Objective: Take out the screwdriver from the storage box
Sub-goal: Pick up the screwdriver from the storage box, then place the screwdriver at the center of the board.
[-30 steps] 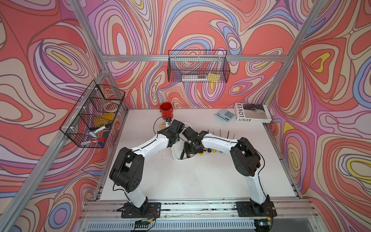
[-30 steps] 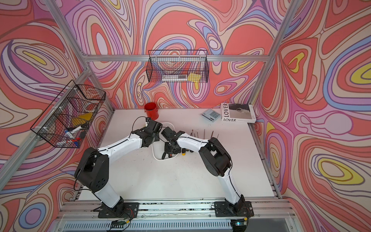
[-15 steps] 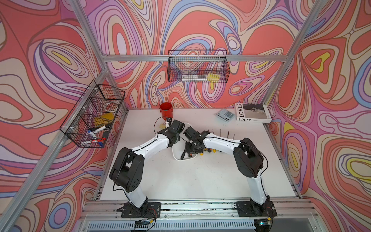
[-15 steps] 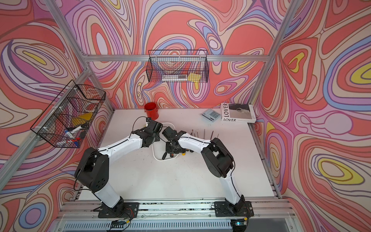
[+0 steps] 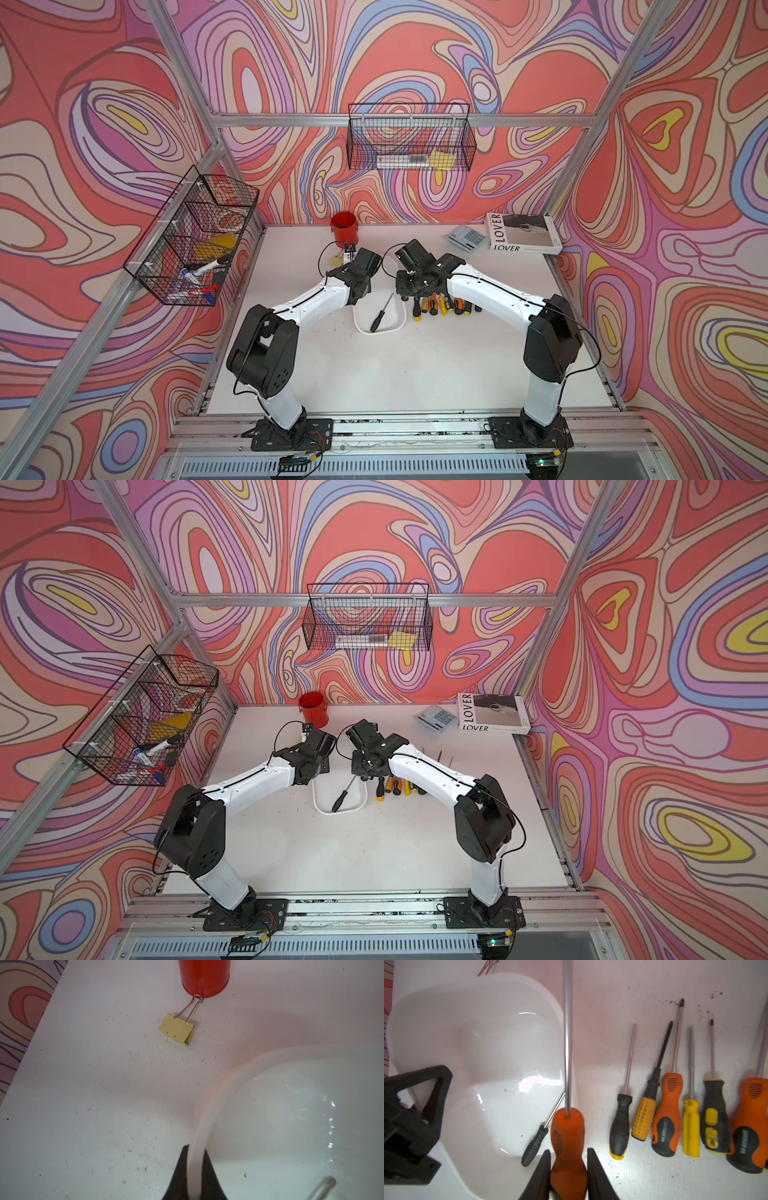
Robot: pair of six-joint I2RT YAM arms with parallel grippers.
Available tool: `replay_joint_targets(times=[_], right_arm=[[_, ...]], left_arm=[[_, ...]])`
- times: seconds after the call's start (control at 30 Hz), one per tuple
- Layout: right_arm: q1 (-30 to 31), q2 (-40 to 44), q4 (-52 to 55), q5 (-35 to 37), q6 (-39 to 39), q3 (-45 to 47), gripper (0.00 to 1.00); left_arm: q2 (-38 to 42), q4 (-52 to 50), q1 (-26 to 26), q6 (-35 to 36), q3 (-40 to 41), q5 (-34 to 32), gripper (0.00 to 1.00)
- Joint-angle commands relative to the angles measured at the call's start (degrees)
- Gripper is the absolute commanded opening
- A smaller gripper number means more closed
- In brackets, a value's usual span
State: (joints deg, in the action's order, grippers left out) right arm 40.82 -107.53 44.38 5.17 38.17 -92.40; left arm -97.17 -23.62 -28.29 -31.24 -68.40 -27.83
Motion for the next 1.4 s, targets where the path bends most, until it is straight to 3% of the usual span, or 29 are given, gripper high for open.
replay_joint_targets(times=[0.0, 0.5, 0.6, 0.77, 0.9, 1.37], right_arm=[[-1.72, -1.19, 2.16, 0.05, -0.71, 0.18, 0.0], [-2.15, -17.77, 3.96, -6.1, -0.11, -7.02, 0.0], [-2.15, -18.95, 3.88, -6.61, 0.43, -7.11, 0.13], [-2.15, -18.99, 2.45, -7.32, 1.8, -5.84, 0.44], [-2.17, -17.03, 1.29, -6.6, 2.43, -4.28, 0.58], [-0.81, 2.98, -7.34, -6.77, 3.49, 4.21, 0.69]], left_arm=[[2.04, -2.46, 0.31, 1.95, 0.48, -3.07, 0.0], [3.21, -2.41, 1.13, 1.9, 1.14, -3.89, 0.0], [3.12, -2.14, 1.16, 1.47, 1.38, -4.07, 0.0], [3.19, -2.05, 1.2, 0.34, 1.75, -4.5, 0.0], [3.82, -0.97, 1.22, 0.31, 2.19, -4.62, 0.0], [2.62, -1.28, 1.15, 0.09, 0.8, -3.63, 0.0]])
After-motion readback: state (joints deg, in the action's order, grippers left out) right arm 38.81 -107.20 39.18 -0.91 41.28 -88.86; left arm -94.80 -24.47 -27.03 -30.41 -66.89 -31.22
